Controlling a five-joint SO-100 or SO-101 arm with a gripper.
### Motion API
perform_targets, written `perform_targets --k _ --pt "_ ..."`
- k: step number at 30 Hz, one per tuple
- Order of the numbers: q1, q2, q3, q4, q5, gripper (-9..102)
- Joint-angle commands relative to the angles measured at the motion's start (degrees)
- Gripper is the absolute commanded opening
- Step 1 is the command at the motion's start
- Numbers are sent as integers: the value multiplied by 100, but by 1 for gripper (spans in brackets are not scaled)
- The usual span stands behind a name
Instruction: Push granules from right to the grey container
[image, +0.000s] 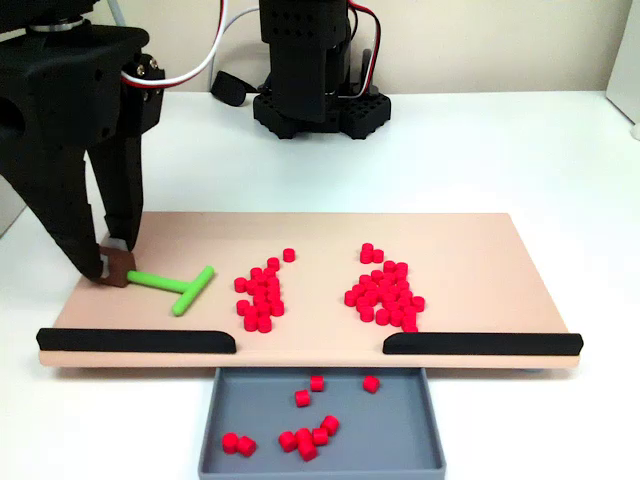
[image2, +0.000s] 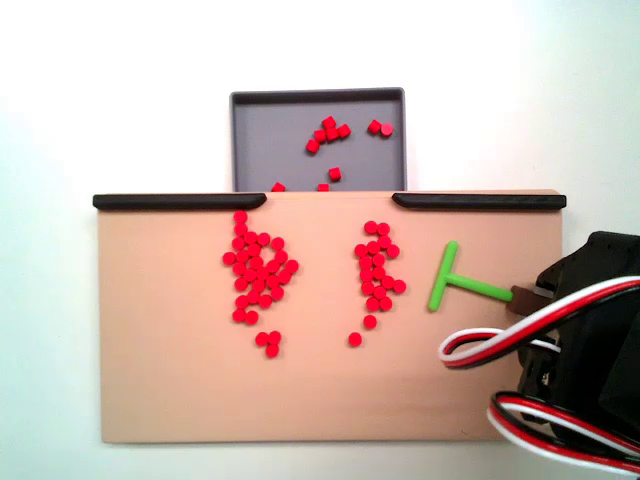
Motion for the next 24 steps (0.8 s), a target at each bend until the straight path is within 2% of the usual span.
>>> perform_targets --k 1,24 --pt "-62 62 -237 -9 -2795 0" --pt "-378 -123 -237 -185 -1978 0"
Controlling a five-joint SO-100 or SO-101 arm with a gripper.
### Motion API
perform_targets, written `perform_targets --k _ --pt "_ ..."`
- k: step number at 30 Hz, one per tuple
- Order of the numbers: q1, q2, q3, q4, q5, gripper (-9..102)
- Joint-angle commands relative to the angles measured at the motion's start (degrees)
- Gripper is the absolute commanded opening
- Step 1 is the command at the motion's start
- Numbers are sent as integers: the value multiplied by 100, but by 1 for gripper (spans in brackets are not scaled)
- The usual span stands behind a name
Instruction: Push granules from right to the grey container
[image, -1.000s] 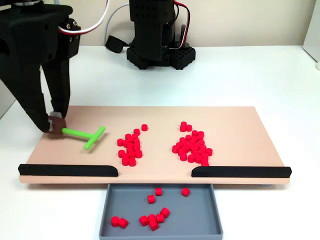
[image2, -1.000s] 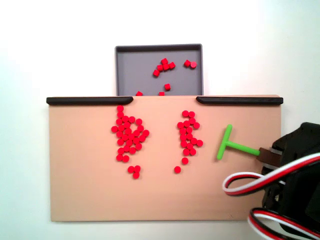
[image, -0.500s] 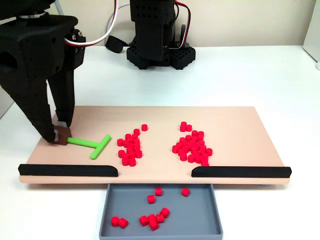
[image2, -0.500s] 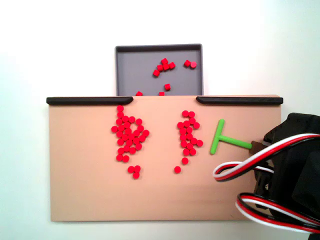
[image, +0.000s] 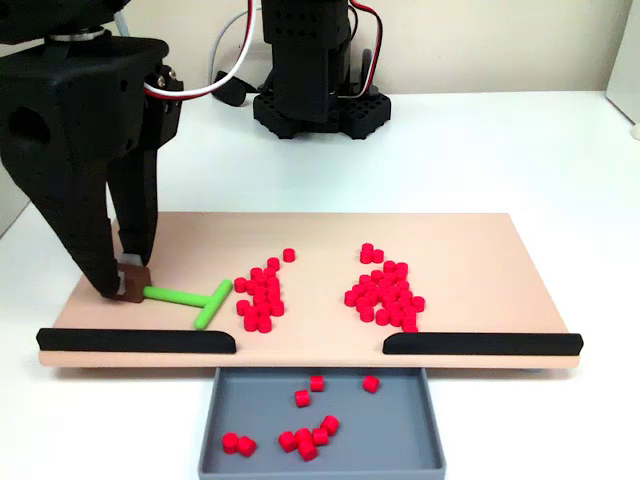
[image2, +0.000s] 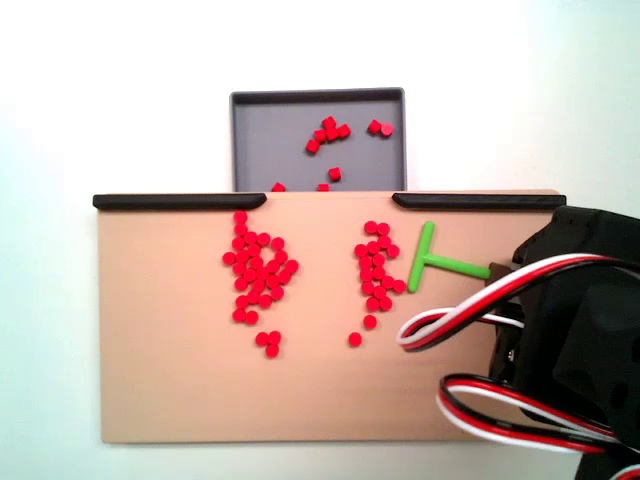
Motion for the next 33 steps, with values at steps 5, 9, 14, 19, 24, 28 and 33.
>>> perform_targets --k 5,9,14,19,24,28,33 --pt "-123 35 -158 0 -1793 0" --pt "-193 18 -149 0 -1450 0" --pt "-272 -9 -149 0 -1037 0" --pt "-343 0 -149 0 -703 0" --pt "-396 44 -123 0 -316 0" --pt "-439 26 -149 0 97 0" --pt "-501 35 -149 0 703 0"
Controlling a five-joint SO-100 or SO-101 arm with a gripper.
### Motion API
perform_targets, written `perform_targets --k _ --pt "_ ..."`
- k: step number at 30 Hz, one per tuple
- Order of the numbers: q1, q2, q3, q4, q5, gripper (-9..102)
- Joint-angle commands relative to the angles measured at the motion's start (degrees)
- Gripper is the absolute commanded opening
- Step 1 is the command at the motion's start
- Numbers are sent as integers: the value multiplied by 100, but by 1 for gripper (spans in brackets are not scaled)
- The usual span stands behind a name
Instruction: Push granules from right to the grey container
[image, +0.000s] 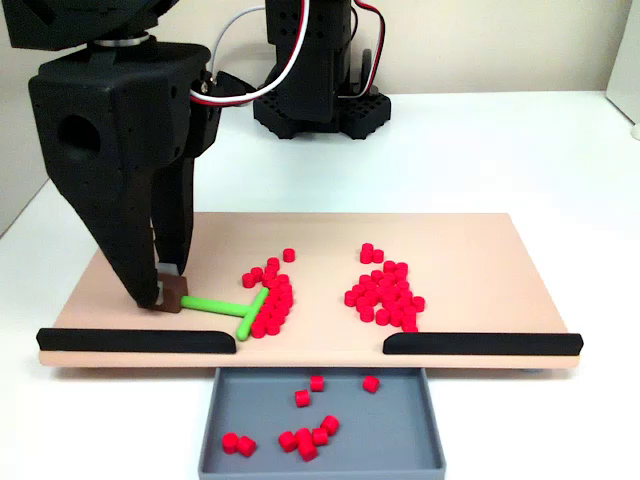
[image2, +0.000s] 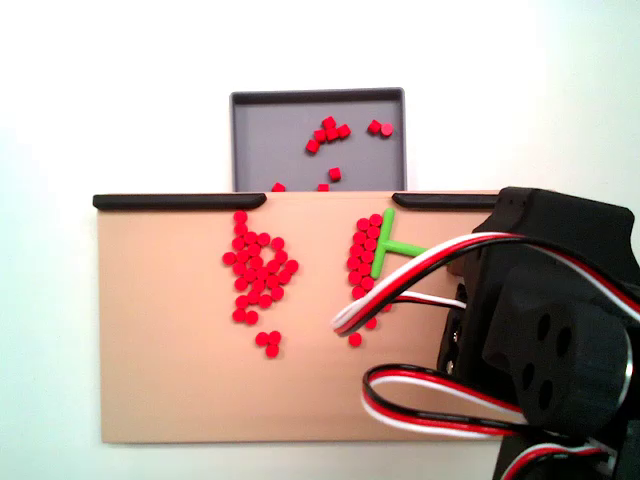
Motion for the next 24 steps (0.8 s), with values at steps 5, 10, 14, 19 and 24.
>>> perform_targets --k 5,10,14,19,24 --pt "-105 70 -141 35 773 0" --pt "-141 105 -114 44 1204 0" --pt "-167 123 -97 44 1547 0" --pt "-237 114 -132 44 2065 0" --pt "-369 114 -132 44 2602 0"
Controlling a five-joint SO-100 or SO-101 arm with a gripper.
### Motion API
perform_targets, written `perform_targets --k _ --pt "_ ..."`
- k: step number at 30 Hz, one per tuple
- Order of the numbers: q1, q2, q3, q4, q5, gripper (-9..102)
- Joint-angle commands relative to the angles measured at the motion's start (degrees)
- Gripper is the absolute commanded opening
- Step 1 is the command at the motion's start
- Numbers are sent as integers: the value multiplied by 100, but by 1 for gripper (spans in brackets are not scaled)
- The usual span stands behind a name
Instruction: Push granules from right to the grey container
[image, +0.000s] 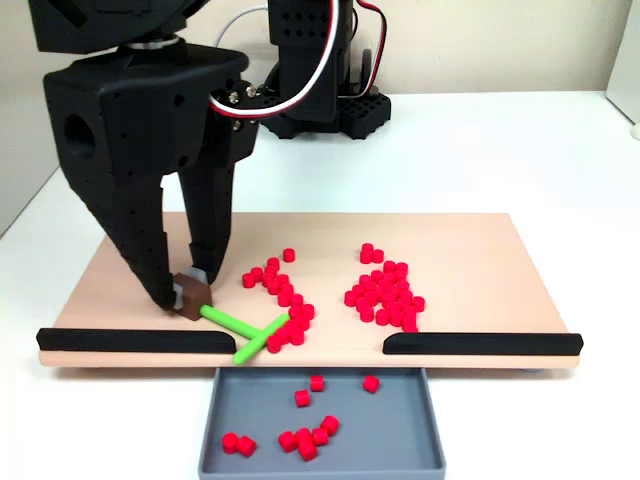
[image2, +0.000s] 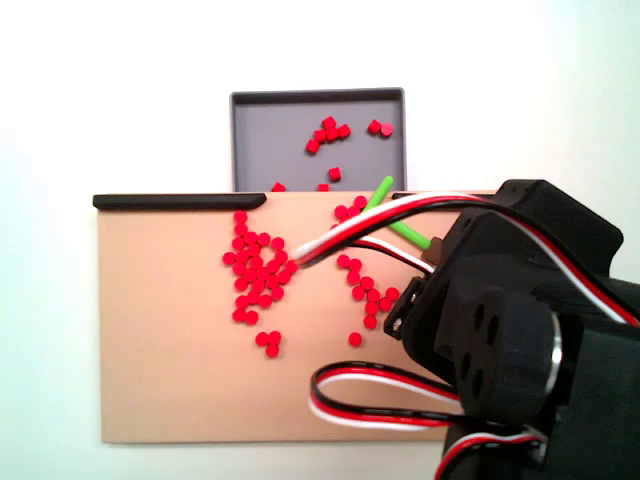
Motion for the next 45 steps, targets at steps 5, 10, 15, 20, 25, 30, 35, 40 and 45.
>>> perform_targets --k 5,10,15,20,25,30,35,40,45 --pt "-229 123 -141 26 738 0" --pt "-343 158 -149 18 1503 0" --pt "-422 211 -299 18 2716 0" --pt "-580 281 -738 79 4201 0" --pt "-853 861 -738 554 5273 0" --pt "-1020 1731 -255 1072 6275 0" --pt "-1222 3296 1652 1002 6873 0" --pt "-1257 4992 3480 932 6970 0" --pt "-1213 6021 4526 800 6917 0"
